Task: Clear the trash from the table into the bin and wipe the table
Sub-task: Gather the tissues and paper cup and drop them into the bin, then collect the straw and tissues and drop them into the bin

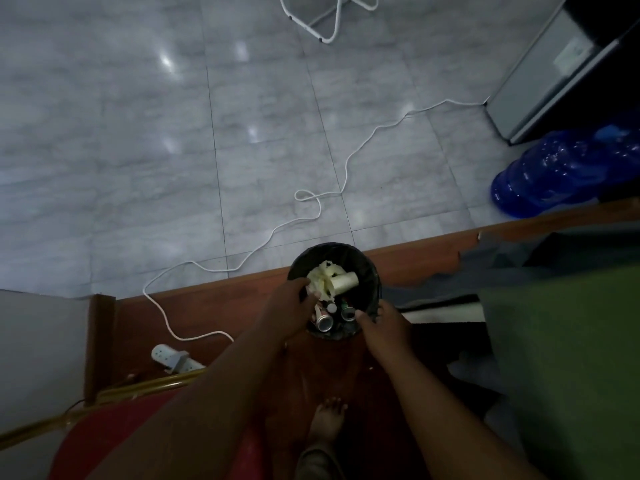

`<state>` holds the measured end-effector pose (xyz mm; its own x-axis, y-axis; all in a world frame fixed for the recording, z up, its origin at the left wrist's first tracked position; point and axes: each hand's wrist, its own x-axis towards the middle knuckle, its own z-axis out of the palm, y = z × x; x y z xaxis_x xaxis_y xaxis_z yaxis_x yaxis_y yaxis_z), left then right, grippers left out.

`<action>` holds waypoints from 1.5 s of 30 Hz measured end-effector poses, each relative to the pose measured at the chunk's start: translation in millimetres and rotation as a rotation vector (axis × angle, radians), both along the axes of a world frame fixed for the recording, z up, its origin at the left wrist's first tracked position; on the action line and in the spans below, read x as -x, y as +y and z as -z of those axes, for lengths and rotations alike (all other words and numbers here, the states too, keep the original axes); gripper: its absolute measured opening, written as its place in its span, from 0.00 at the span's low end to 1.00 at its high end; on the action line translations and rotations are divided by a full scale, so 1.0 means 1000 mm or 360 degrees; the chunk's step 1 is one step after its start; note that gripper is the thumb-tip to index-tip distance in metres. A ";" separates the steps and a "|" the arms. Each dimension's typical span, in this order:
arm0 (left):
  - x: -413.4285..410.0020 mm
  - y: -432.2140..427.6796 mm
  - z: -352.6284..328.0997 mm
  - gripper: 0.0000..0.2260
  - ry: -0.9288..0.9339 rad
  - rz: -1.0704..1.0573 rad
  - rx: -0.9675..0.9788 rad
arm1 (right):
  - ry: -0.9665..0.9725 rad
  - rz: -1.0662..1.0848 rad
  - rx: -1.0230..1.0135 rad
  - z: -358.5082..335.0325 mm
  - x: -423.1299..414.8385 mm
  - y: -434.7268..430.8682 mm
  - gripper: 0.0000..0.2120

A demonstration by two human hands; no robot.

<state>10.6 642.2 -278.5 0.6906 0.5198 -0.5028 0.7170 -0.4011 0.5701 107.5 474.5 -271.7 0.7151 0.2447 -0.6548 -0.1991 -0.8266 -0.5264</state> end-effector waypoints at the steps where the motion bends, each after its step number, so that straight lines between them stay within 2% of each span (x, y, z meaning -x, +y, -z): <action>1: 0.000 -0.001 -0.015 0.21 -0.0024 0.0013 -0.0020 | -0.0030 -0.0018 -0.0035 -0.015 0.000 -0.001 0.23; 7: -0.006 -0.019 -0.127 0.22 -0.0207 0.0012 -0.0194 | -0.0266 -0.0032 -0.0283 -0.126 -0.001 -0.011 0.24; 10: -0.009 -0.031 -0.181 0.23 -0.0318 0.0008 -0.0265 | -0.0377 -0.0005 -0.0342 -0.180 -0.003 -0.022 0.31; 13: -0.015 -0.045 -0.227 0.24 -0.0432 -0.0001 -0.0306 | -0.0516 0.0056 -0.0424 -0.231 -0.008 -0.045 0.33; 17: -0.028 -0.085 -0.292 0.25 -0.0593 0.0094 -0.0367 | -0.0698 0.0201 -0.0536 -0.299 -0.014 -0.107 0.33; 21: -0.053 -0.159 -0.332 0.26 -0.0719 0.0289 -0.0393 | -0.0829 0.0415 -0.0525 -0.342 -0.008 -0.213 0.31; 26: -0.080 -0.274 -0.353 0.24 -0.0815 0.0616 -0.0300 | -0.1005 0.0682 -0.0355 -0.362 0.014 -0.351 0.28; 35: -0.096 -0.518 -0.339 0.23 -0.0729 0.1368 -0.0095 | -0.0992 0.1494 -0.0001 -0.356 0.127 -0.599 0.20; 38: -0.085 -0.573 -0.327 0.23 -0.0660 0.1535 -0.0005 | -0.0913 0.1762 0.0022 -0.346 0.167 -0.647 0.19; 43: -0.061 -0.647 -0.303 0.23 -0.0622 0.1764 0.0022 | -0.0836 0.2063 0.0162 -0.323 0.232 -0.704 0.07; 45: -0.054 -0.667 -0.294 0.23 -0.0588 0.1860 -0.0049 | -0.0728 0.2120 0.0226 -0.310 0.251 -0.720 0.12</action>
<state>65.0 -25.2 15.7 0.8480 -0.4999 -0.1763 -0.2859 -0.7115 0.6419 -143.8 -245.6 38.3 0.5075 -0.8192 -0.2672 -0.6976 -0.2086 -0.6855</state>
